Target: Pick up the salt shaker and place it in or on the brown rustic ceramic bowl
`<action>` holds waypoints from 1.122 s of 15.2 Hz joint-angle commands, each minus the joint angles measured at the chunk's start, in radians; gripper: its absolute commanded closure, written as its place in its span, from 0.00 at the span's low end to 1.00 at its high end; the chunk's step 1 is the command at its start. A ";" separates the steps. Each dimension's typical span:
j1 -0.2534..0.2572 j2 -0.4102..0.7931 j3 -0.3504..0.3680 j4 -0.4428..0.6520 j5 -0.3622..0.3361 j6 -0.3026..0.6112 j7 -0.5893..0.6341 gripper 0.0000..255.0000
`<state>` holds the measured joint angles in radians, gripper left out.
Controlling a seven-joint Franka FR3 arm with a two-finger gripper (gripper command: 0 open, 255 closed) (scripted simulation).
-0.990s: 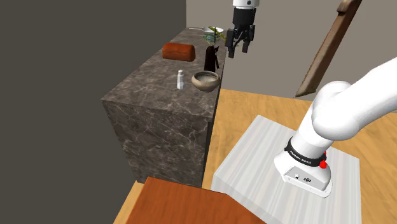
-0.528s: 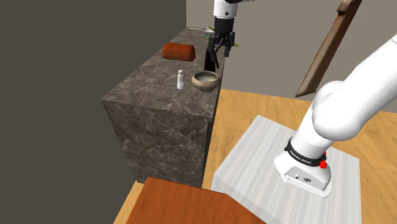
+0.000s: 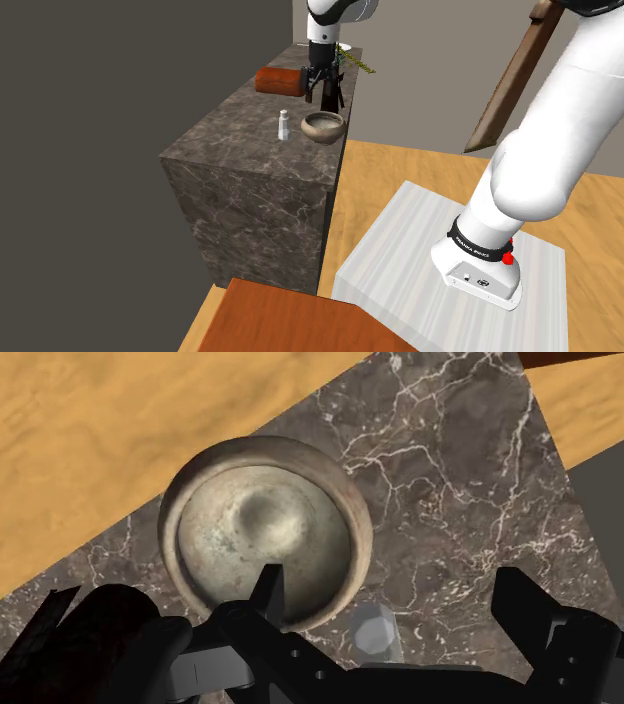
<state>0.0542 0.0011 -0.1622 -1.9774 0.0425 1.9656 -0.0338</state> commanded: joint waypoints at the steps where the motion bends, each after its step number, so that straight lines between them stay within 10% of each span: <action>1: 0.001 0.081 0.001 0.070 0.021 0.014 -0.017 0.00; 10: -0.027 0.443 0.022 0.450 0.103 0.007 -0.085 0.00; 17: -0.026 0.485 0.028 0.427 0.112 0.072 -0.091 0.00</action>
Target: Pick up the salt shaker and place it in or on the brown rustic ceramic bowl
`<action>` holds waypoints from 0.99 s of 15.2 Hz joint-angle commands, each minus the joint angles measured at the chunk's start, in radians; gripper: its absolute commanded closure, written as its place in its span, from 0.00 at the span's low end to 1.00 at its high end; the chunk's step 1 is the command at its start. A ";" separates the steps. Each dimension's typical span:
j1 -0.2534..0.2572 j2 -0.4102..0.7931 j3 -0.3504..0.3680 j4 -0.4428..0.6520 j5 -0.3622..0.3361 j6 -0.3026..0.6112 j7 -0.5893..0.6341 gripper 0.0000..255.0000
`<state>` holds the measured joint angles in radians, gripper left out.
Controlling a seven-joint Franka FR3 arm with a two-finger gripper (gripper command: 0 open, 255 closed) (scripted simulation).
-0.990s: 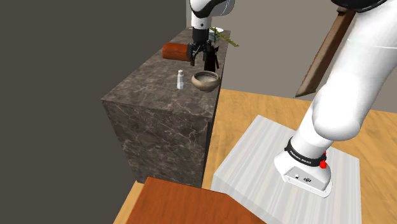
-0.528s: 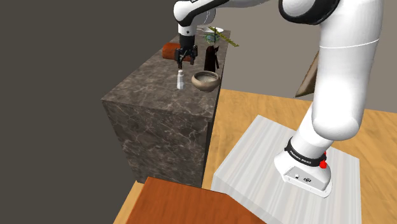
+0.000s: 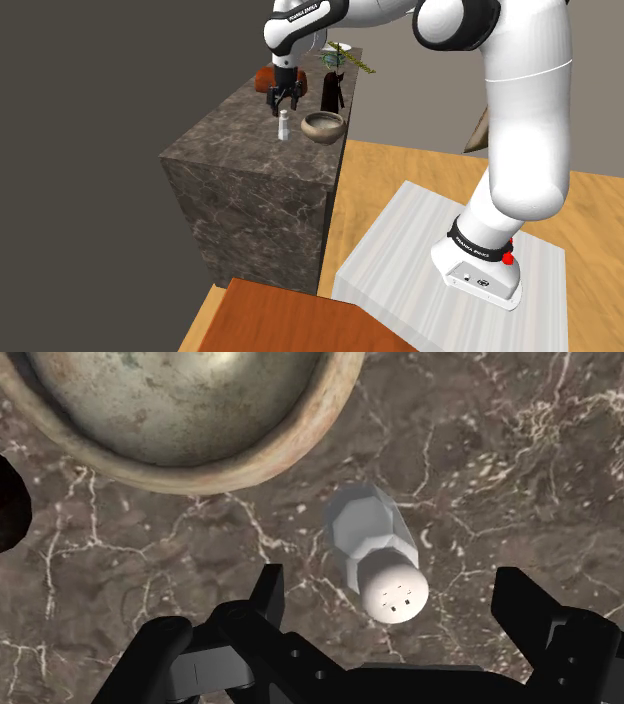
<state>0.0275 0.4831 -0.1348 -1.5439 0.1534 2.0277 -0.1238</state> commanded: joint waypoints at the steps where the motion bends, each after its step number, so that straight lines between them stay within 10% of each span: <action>1: 0.001 0.011 0.002 -0.016 0.003 0.027 -0.002 0.00; 9: 0.001 0.011 0.002 -0.016 0.003 0.027 -0.002 0.00; 10: 0.001 0.011 0.002 -0.016 0.003 0.027 -0.002 1.00; 15: 0.001 0.011 0.002 -0.016 0.003 0.027 -0.002 1.00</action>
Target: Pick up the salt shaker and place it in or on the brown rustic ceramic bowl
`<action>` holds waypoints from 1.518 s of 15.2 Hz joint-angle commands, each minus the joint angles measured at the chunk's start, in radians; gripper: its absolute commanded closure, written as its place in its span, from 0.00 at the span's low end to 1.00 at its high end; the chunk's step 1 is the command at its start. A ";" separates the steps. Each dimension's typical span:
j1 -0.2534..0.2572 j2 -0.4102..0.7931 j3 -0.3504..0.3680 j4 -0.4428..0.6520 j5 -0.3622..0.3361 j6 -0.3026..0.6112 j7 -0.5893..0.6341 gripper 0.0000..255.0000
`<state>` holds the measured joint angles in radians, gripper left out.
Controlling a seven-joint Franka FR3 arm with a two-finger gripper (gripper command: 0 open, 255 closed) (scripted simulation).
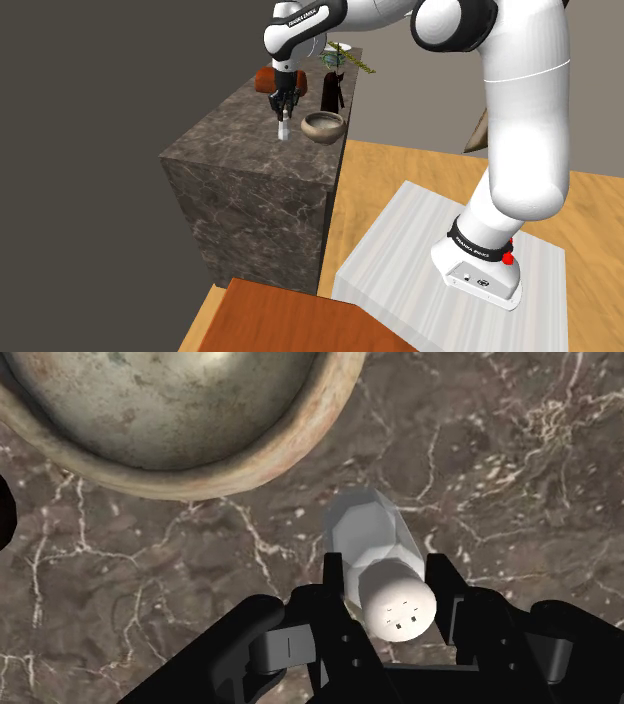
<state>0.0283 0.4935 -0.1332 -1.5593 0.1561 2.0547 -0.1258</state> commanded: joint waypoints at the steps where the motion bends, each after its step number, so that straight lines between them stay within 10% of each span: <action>1: 0.000 0.000 0.000 0.000 0.000 0.000 0.000 1.00; 23: -0.003 -0.056 -0.007 0.170 -0.017 -0.226 0.025 1.00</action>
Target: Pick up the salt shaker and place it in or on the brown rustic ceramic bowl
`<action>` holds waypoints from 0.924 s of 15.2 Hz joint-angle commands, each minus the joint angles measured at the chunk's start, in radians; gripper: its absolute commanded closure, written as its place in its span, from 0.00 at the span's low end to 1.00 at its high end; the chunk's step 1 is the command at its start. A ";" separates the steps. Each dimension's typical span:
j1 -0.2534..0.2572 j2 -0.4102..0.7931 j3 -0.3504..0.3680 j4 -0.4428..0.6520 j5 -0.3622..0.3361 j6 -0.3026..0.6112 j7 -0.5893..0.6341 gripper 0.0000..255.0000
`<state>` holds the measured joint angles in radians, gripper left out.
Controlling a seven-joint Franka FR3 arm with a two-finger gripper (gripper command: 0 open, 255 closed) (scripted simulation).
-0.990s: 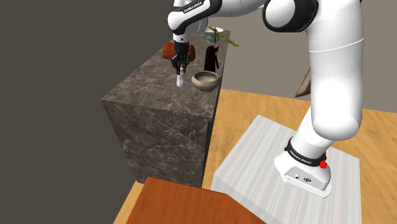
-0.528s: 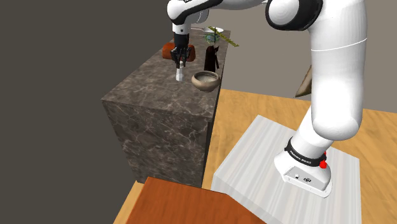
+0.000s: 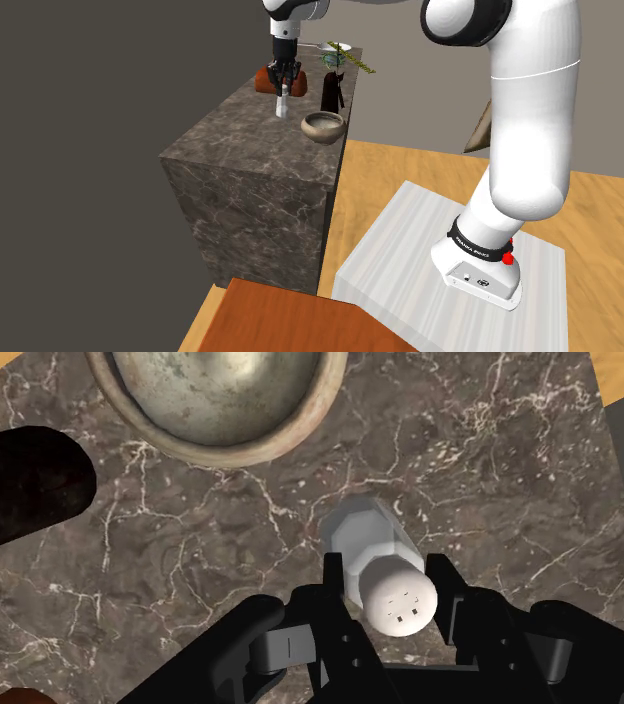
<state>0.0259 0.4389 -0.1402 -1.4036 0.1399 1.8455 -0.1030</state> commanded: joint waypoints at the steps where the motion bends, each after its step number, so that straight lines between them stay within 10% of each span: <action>1: -0.001 -0.002 0.000 0.027 -0.001 -0.030 0.003 1.00; 14: -0.011 0.014 -0.002 0.222 -0.002 -0.207 0.017 1.00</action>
<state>0.0154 0.4523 -0.1420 -1.1954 0.1377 1.6514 -0.0875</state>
